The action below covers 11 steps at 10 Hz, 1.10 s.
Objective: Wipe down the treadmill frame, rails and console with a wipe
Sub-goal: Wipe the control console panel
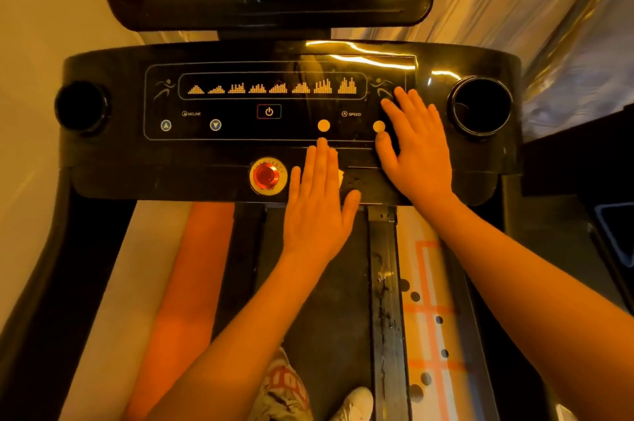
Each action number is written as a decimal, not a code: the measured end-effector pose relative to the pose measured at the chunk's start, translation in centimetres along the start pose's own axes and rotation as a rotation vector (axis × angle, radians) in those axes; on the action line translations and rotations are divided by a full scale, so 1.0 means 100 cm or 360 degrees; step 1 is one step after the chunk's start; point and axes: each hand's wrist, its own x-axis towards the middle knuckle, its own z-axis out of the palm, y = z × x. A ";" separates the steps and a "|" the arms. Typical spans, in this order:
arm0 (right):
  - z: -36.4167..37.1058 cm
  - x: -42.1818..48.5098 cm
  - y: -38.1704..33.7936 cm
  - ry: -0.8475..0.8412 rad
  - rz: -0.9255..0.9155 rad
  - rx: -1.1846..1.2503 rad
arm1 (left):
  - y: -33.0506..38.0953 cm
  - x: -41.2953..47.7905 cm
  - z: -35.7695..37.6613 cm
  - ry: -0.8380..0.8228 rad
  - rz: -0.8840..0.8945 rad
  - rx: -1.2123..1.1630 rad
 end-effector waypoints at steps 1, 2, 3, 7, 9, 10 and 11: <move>0.001 0.000 0.000 0.0010 0.0000 -0.0004 | 0.007 0.003 0.001 0.0003 -0.0020 -0.0010; 0.001 0.000 0.001 0.0032 -0.0004 0.0014 | 0.006 -0.013 0.007 -0.0016 0.0015 -0.0023; 0.003 0.000 0.002 0.0050 -0.0019 0.0034 | 0.008 -0.007 0.006 0.0000 -0.0001 -0.0044; 0.004 -0.002 0.003 0.0062 -0.0013 0.0022 | 0.013 0.022 -0.007 0.0042 0.0001 -0.0185; 0.003 -0.001 0.002 0.0056 -0.0012 0.0032 | 0.005 0.067 -0.021 0.0062 0.0068 -0.0072; 0.003 -0.001 0.002 0.0057 -0.0010 0.0027 | 0.003 0.117 -0.038 0.0096 0.0086 -0.0054; 0.003 -0.002 0.002 0.0067 -0.0009 0.0039 | 0.003 0.150 -0.050 0.0105 0.0115 -0.0075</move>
